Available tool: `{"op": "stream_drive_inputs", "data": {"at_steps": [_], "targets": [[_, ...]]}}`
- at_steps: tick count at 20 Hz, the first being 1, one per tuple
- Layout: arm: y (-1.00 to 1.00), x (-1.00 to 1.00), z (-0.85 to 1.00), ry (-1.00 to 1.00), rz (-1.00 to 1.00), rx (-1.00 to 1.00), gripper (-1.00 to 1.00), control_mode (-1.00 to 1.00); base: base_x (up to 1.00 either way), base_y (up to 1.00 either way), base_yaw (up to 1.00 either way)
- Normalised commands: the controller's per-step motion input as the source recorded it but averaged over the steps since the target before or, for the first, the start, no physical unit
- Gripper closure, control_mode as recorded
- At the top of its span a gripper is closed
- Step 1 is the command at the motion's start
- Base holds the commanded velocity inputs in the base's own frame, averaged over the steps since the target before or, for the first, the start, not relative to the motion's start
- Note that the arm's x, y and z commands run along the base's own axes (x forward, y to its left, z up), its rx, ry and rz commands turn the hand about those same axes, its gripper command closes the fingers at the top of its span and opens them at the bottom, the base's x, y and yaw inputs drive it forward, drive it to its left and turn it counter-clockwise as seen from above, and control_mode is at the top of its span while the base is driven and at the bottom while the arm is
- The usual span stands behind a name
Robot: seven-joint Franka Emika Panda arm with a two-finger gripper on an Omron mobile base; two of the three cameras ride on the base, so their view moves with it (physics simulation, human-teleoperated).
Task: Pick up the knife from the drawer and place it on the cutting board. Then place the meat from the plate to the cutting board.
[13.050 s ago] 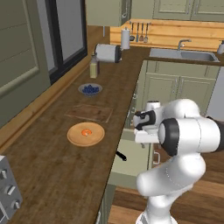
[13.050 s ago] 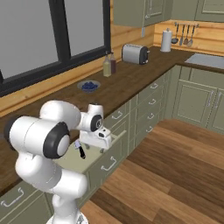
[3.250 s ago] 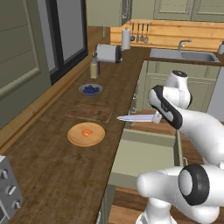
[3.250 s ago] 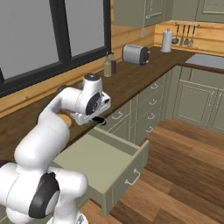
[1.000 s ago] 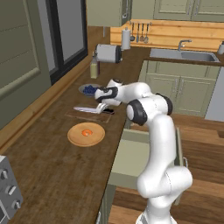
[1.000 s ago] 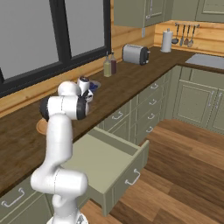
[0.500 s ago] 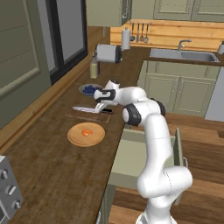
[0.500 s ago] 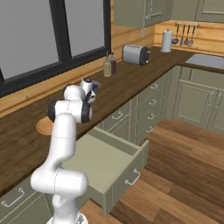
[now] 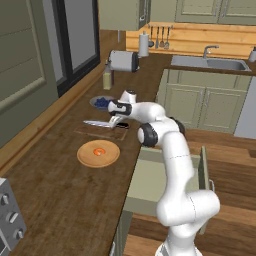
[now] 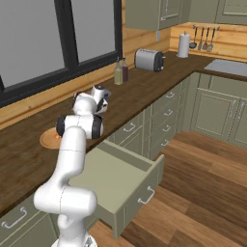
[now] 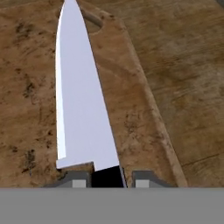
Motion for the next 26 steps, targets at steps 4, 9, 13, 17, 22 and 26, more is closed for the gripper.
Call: {"op": "stream_drive_inputs", "data": {"at_steps": [4,9,13,17,22,26], "targets": [[0.00,-0.76,-0.15,0.00,0.00,0.00,-1.00,-1.00,0.00,0.00,0.00],[0.00,-0.51,0.00,-0.07,0.00,0.00,-1.00,-1.00,0.00,0.00,0.00],[-0.02,-0.36,0.07,-0.16,0.00,0.00,-1.00,-1.00,0.00,0.00,0.00],[-0.02,-0.95,0.26,-0.25,0.00,0.00,-1.00,-1.00,0.00,0.00,0.00],[-0.04,-0.83,0.66,-0.14,-0.05,0.00,-1.00,-1.00,0.00,0.00,0.00],[0.01,-0.82,0.78,0.00,-0.05,0.05,-1.00,-1.00,0.00,0.00,0.00]]}}
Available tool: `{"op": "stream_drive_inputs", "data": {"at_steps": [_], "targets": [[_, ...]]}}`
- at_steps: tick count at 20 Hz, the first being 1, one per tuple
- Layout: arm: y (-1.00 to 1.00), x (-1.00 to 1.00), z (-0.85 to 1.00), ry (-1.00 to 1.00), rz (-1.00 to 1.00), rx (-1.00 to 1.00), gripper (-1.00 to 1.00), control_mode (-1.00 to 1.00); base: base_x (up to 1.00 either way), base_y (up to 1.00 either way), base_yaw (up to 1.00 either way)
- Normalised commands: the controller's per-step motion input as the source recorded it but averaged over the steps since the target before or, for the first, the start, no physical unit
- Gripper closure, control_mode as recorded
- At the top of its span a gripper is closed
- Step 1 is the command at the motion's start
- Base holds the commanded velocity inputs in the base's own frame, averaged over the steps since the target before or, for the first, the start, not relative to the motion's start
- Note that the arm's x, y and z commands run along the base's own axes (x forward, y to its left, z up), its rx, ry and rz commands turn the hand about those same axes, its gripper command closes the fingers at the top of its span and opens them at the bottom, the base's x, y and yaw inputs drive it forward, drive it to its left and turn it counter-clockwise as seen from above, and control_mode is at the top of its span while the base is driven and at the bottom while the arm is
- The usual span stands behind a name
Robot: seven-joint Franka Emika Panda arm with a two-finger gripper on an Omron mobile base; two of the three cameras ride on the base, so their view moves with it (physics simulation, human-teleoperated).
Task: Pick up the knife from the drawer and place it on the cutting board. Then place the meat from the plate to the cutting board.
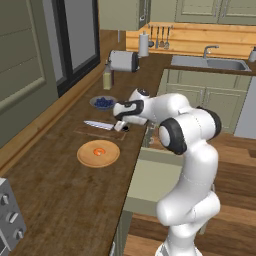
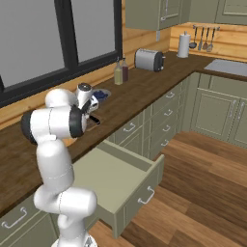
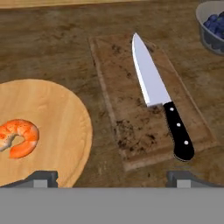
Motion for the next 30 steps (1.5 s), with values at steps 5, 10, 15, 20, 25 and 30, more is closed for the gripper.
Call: {"op": "stream_drive_inputs", "data": {"at_steps": [5,10,15,20,25,30], "targets": [[0.25,-0.46,0.53,0.15,-0.01,0.01,-1.00,-1.00,0.00,0.00,0.00],[0.46,-0.19,0.00,0.15,0.00,-0.01,-1.00,-1.00,0.00,0.00,0.00],[0.52,-0.04,-0.26,0.18,0.00,-0.04,-1.00,-1.00,0.00,0.00,0.00],[0.41,-0.07,-0.24,0.18,0.00,-0.04,-1.00,-1.00,0.00,0.00,0.00],[0.18,-0.21,-0.20,0.15,0.00,0.00,-1.00,-1.00,0.00,0.00,0.00],[0.11,-0.20,-0.41,0.21,0.00,-0.01,-1.00,-1.00,0.00,0.00,0.00]]}}
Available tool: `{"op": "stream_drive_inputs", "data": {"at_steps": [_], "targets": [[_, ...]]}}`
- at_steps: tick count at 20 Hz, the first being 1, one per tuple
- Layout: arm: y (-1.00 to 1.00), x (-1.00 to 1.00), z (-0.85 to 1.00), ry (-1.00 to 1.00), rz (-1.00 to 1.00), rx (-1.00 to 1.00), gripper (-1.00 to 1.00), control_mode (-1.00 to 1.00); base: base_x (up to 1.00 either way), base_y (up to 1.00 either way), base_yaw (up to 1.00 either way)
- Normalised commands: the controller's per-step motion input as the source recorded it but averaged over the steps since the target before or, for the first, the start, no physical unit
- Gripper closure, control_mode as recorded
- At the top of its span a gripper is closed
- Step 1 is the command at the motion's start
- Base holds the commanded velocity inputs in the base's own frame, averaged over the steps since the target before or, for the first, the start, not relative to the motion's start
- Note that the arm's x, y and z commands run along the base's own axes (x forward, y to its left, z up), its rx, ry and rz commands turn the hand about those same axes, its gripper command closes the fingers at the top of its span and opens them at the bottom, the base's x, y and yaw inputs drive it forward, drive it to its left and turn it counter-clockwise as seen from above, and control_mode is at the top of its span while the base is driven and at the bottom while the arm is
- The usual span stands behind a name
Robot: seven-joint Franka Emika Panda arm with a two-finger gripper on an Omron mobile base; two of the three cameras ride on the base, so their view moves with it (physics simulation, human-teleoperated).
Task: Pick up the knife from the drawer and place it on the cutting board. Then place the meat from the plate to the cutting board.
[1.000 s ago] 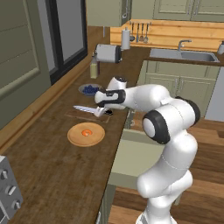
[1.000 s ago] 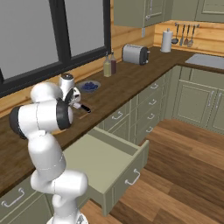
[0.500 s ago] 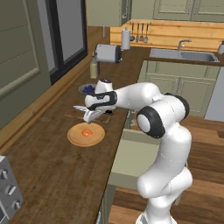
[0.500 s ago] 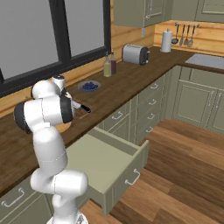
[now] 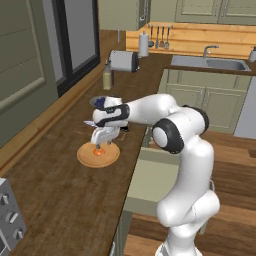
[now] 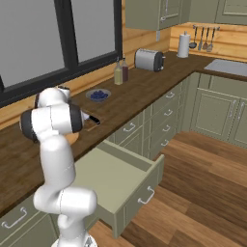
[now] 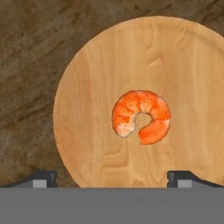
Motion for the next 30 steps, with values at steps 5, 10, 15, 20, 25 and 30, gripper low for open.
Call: {"op": "stream_drive_inputs", "data": {"at_steps": [5,10,15,20,25,30], "targets": [[0.24,-0.01,-0.19,0.12,0.00,-0.05,-1.00,-1.00,0.00,0.00,0.00],[0.14,0.01,-0.01,-0.01,-0.04,-0.07,-1.00,-1.00,0.00,0.00,0.00],[0.02,0.02,-0.11,-0.01,-0.06,-0.20,-1.00,-1.00,0.00,0.00,0.00],[0.00,0.10,-0.17,0.00,-0.02,-0.08,-1.00,-1.00,0.00,0.00,0.00],[0.00,0.15,-0.11,0.00,0.00,0.00,-1.00,-1.00,0.00,0.00,0.00],[0.00,0.22,0.00,0.00,0.00,0.00,-1.00,-1.00,0.00,0.00,0.00]]}}
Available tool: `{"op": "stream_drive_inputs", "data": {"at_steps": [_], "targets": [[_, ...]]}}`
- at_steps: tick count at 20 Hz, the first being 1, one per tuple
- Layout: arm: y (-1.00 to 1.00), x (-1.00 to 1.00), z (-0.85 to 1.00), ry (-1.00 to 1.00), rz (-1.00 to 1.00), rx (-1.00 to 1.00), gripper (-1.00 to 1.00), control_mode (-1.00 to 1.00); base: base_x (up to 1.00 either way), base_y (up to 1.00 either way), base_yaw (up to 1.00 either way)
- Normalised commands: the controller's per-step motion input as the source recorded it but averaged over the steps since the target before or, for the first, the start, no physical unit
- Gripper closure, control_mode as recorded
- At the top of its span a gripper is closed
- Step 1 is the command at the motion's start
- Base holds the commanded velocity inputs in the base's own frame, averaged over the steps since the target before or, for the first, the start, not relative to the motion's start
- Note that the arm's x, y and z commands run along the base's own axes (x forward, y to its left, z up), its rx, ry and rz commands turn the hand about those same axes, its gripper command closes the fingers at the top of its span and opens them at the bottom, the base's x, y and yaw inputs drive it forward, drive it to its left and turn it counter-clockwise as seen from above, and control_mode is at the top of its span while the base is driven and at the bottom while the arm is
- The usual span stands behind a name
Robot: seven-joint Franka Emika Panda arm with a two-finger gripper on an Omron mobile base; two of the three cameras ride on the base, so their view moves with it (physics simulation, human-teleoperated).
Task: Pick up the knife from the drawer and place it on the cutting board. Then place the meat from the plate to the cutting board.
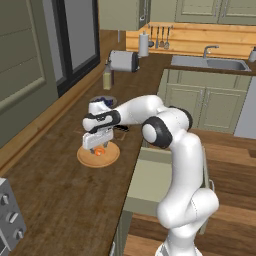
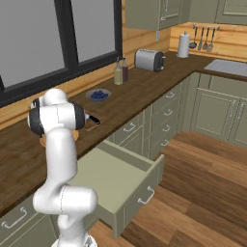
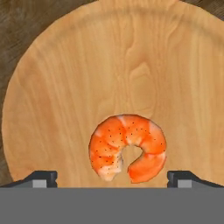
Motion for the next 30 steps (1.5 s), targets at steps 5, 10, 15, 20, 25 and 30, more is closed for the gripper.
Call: {"op": "stream_drive_inputs", "data": {"at_steps": [5,10,15,20,25,30], "targets": [[0.00,0.17,-0.07,0.00,0.00,-0.01,-1.00,-1.00,0.00,0.00,0.00],[0.00,0.00,-0.30,0.00,0.00,-0.03,-1.00,-1.00,0.00,0.00,0.00],[-0.05,0.03,-0.18,0.00,0.00,0.00,-1.00,-1.00,0.00,0.00,0.00],[0.00,0.00,-0.31,0.00,0.00,-0.02,-1.00,-1.00,0.00,0.00,0.00],[0.00,0.01,-0.56,0.02,0.00,-0.05,-1.00,-1.00,0.00,0.00,0.00],[0.00,-0.05,-1.00,0.19,0.00,-0.08,1.00,-1.00,0.00,0.00,0.00]]}}
